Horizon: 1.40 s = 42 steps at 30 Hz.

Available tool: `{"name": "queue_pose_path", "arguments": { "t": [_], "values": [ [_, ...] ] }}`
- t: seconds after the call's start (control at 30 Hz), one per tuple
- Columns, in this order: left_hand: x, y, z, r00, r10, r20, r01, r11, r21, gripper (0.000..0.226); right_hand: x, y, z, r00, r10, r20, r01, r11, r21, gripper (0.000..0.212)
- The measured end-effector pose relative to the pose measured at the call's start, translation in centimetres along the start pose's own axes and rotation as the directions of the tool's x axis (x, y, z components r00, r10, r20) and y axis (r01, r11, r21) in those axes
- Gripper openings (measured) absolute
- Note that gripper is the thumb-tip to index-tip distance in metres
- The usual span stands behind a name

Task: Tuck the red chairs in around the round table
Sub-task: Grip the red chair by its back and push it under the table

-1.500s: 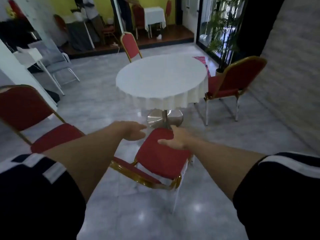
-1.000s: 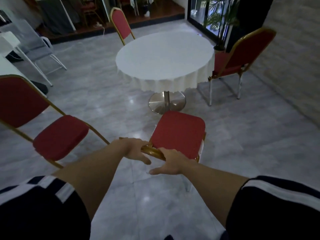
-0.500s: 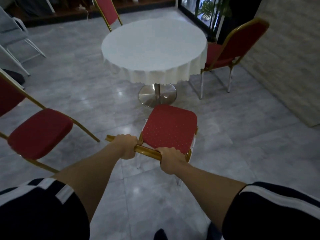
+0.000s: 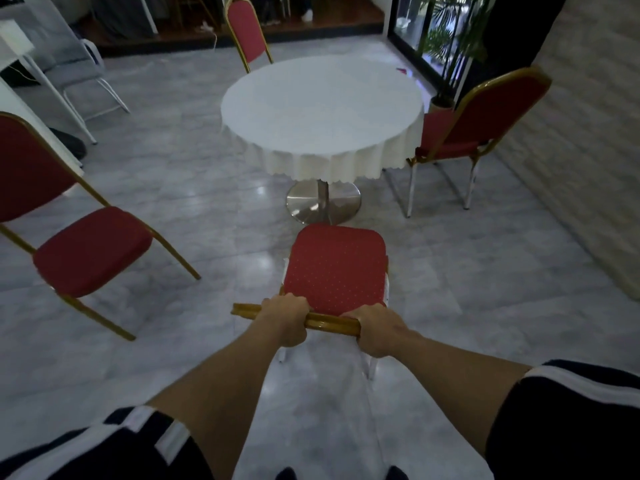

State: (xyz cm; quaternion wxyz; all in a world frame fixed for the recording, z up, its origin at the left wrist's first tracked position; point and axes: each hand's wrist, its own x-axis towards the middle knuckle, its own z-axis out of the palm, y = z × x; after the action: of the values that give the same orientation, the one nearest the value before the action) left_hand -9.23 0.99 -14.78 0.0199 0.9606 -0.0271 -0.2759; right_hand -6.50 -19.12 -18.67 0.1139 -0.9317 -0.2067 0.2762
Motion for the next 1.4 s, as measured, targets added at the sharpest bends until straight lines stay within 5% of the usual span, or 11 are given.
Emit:
{"name": "queue_pose_path", "arguments": {
  "t": [0.4,0.53,0.63,1.4],
  "values": [
    [2.8,14.2,1.6,0.990,0.101,-0.097,-0.119,0.974,-0.194,0.031,-4.7,13.9,-5.5,0.998,-0.013,0.059,0.017,0.997,-0.070,0.057],
    [2.4,12.5,1.4,0.978,0.201,-0.062,-0.210,0.936,-0.282,0.029,-5.6,13.8,-5.4,0.995,-0.095,-0.023,0.094,0.995,-0.029,0.052],
    [2.2,10.9,2.4,0.989,0.130,-0.073,-0.145,0.954,-0.264,0.018,-5.1,13.0,-4.9,0.986,-0.153,-0.071,0.151,0.988,-0.033,0.051],
    [20.9,4.3,-9.6,0.997,0.041,-0.068,-0.058,0.961,-0.269,0.025,15.4,14.2,-16.7,0.996,-0.083,-0.043,0.080,0.994,-0.073,0.029]
  ]
}}
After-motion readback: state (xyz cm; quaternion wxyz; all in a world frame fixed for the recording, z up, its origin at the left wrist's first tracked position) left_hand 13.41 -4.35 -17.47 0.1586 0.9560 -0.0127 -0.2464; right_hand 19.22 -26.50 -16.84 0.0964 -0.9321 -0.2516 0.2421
